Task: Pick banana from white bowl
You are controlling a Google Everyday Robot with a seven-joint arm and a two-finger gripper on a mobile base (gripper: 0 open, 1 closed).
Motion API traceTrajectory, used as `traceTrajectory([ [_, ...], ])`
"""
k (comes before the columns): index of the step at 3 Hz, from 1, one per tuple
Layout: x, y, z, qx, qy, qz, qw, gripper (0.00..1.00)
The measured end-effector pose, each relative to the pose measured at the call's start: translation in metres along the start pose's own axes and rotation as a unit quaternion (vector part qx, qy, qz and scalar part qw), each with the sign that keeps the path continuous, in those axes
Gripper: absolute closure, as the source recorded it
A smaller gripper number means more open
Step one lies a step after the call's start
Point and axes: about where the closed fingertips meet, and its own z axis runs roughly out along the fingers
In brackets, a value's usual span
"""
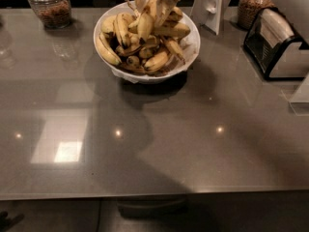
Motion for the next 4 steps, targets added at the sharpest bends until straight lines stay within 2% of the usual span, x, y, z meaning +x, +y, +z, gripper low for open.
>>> traceTrajectory([
  [1, -0.003, -0.007, -0.020, 0.025, 0.002, -0.002, 0.9997, 1.00],
  [2, -0.011, -0.019, -0.047, 0.061, 0.003, -0.020, 0.9979, 1.00],
  [4, -0.022, -0.040, -0.113, 0.130, 0.035, -0.048, 0.9897, 1.00],
])
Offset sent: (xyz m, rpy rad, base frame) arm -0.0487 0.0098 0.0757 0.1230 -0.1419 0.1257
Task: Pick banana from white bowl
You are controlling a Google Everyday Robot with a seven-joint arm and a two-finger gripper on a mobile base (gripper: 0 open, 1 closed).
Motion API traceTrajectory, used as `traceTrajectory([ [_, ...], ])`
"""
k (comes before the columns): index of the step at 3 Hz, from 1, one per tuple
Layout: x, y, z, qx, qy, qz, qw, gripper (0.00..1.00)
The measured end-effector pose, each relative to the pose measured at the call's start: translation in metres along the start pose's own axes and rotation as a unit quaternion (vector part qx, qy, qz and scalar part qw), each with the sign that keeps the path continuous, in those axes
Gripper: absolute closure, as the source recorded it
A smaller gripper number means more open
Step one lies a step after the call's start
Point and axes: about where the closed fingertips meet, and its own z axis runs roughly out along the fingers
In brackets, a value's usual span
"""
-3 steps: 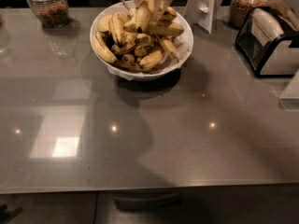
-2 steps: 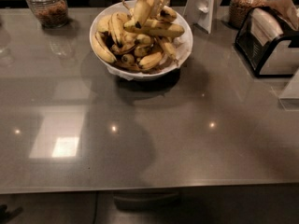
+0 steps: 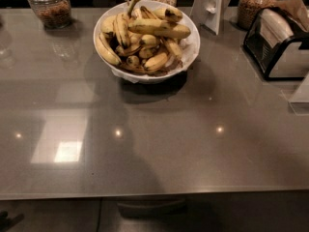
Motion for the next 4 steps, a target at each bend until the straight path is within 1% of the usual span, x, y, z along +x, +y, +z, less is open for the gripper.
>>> traceTrajectory([
  [1, -0.002, -0.004, -0.028, 0.021, 0.002, 0.006, 0.9998, 1.00],
  [2, -0.007, 0.014, -0.047, 0.026, -0.021, 0.020, 0.9993, 1.00],
  [3, -0.016, 0.051, -0.053, 0.014, -0.072, 0.040, 0.9965, 1.00],
  [4, -0.033, 0.094, -0.050, -0.006, -0.135, 0.059, 0.9890, 1.00],
])
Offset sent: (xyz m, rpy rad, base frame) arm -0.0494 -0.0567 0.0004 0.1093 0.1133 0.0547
